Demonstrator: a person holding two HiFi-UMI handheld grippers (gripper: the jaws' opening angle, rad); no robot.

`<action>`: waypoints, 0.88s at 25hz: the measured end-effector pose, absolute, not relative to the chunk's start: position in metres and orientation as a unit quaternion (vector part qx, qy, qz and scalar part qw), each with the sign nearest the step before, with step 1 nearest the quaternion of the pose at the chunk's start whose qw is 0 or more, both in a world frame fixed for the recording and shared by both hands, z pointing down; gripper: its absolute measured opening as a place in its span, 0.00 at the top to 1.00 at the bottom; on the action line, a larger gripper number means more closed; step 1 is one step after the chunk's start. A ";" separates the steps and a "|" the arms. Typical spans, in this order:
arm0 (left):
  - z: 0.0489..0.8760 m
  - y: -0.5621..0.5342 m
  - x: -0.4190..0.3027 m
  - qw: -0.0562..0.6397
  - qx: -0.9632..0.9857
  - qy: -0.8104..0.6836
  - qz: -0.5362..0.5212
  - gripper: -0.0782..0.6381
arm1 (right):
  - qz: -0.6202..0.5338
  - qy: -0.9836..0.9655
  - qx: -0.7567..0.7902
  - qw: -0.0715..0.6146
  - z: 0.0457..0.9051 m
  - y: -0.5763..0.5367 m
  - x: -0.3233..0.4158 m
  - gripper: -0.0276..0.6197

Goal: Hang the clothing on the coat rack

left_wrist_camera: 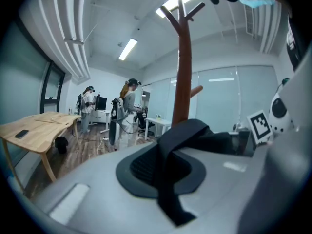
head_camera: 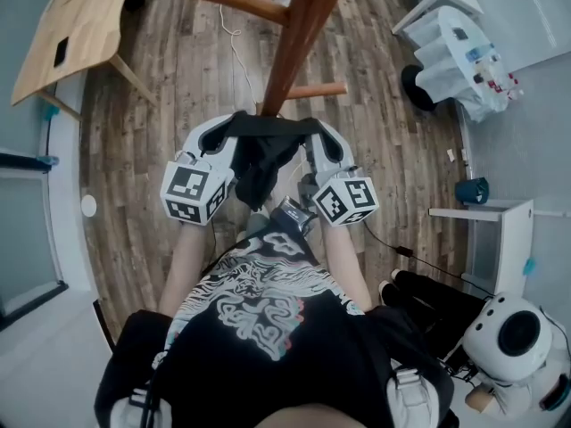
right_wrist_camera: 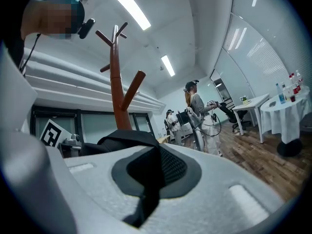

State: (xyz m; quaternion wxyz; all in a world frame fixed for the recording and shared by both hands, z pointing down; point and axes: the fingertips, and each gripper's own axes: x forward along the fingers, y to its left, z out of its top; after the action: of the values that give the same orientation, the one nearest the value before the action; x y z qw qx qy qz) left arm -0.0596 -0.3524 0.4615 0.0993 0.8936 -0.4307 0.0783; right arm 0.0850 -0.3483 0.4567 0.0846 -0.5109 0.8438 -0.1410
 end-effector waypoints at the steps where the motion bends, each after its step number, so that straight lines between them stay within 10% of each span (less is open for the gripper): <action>1: 0.462 -0.351 -0.060 0.101 0.893 -0.431 0.078 0.89 | -0.139 0.845 -0.510 0.082 0.457 -0.347 0.085 0.95; 22: 0.475 -0.337 -0.055 0.149 0.892 -0.421 0.071 0.89 | -0.163 0.857 -0.483 0.067 0.474 -0.332 0.072 0.95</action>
State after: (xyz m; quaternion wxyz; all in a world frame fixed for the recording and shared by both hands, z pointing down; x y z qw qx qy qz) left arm -0.0545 -0.3375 0.4748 0.1491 0.8920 -0.4208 0.0709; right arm 0.0724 -0.3320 0.4742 0.0668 -0.4834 0.8575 -0.1630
